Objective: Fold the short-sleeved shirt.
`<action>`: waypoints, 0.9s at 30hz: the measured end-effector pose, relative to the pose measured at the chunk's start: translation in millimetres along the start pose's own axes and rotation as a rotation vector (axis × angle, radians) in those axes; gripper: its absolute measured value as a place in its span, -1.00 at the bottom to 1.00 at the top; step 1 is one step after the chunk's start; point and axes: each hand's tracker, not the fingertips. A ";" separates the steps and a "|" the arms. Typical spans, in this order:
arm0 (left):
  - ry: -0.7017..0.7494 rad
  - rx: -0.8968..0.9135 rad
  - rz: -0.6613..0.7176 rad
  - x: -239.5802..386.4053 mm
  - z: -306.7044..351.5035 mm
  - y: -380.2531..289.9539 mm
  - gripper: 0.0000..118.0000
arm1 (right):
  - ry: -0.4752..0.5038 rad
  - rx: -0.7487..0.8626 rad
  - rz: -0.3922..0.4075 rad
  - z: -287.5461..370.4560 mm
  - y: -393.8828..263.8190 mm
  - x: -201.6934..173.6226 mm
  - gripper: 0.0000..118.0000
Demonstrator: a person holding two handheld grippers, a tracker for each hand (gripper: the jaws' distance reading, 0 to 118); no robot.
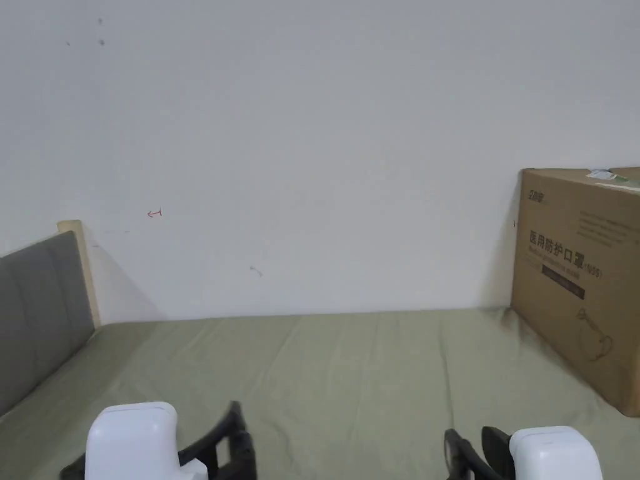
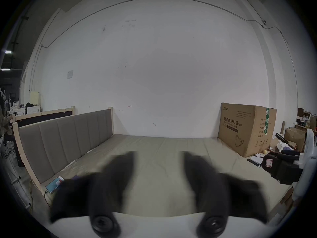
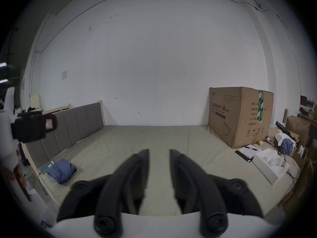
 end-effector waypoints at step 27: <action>-0.067 -0.042 0.052 0.9 0.9 17.6 0.98 | -0.061 0.011 -0.018 -6.5 19.8 11.0 1.00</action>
